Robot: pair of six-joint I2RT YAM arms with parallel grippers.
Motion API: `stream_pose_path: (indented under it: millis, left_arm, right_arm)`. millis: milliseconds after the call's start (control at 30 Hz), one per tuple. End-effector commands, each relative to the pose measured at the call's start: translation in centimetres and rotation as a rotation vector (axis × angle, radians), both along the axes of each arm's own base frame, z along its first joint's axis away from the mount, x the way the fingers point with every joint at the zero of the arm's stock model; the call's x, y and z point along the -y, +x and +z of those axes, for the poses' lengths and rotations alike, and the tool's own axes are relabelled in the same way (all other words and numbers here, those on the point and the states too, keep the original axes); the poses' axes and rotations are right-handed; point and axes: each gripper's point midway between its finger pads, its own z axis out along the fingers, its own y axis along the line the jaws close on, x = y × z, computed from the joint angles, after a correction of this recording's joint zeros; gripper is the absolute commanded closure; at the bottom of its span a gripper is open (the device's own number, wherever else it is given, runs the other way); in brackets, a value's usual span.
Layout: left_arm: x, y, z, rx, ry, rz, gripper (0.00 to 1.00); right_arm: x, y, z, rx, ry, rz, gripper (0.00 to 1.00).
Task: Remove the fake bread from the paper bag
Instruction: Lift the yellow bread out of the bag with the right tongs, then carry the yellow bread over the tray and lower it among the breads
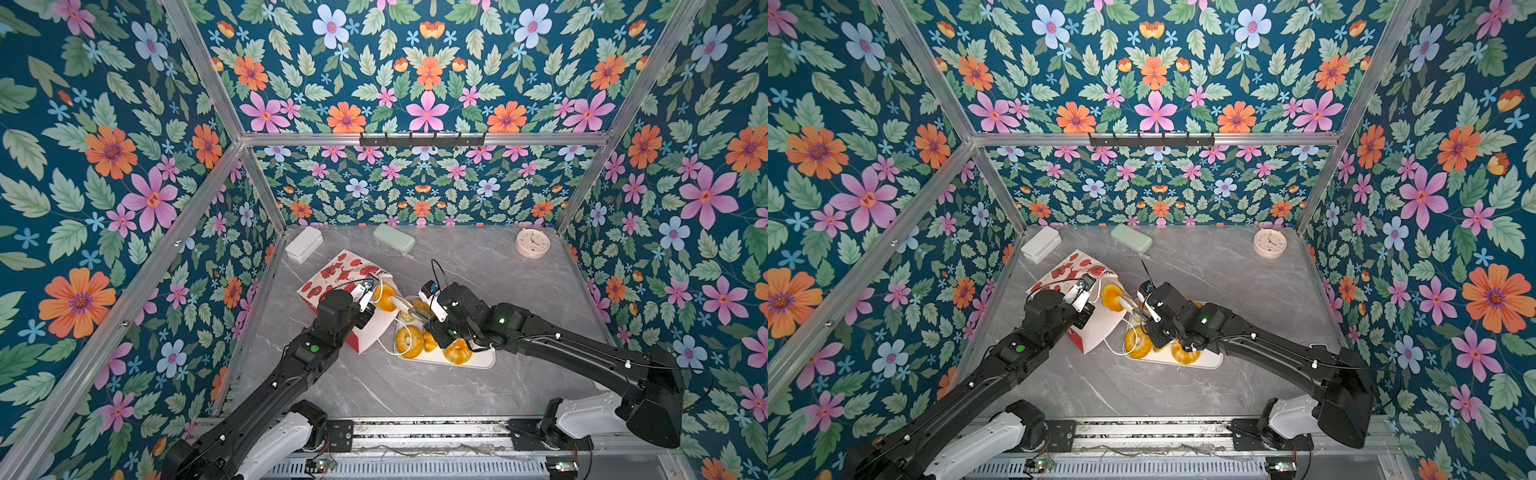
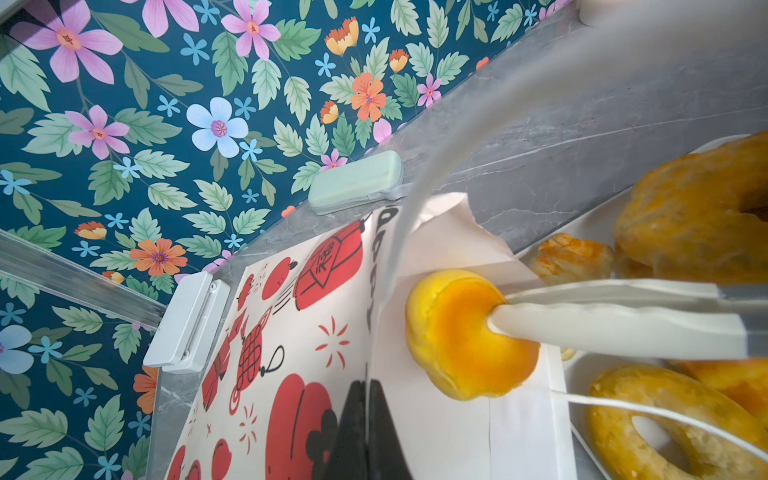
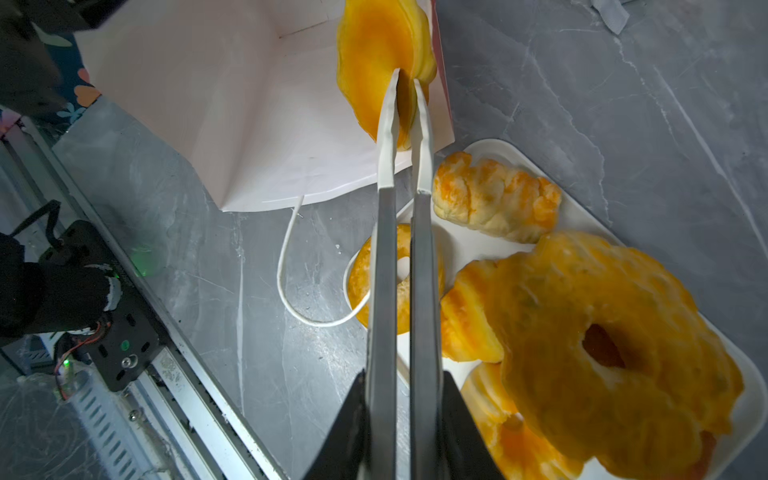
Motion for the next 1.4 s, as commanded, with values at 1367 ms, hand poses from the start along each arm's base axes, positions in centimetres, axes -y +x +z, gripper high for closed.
stream_pose_path:
  millis: [1367]
  left_arm:
    - [-3.0,0.9,0.4,-0.01,0.001,0.156,1.0]
  right_arm:
    - [14.1,-1.6,4.2,0.354,-0.439,-0.232,0.92]
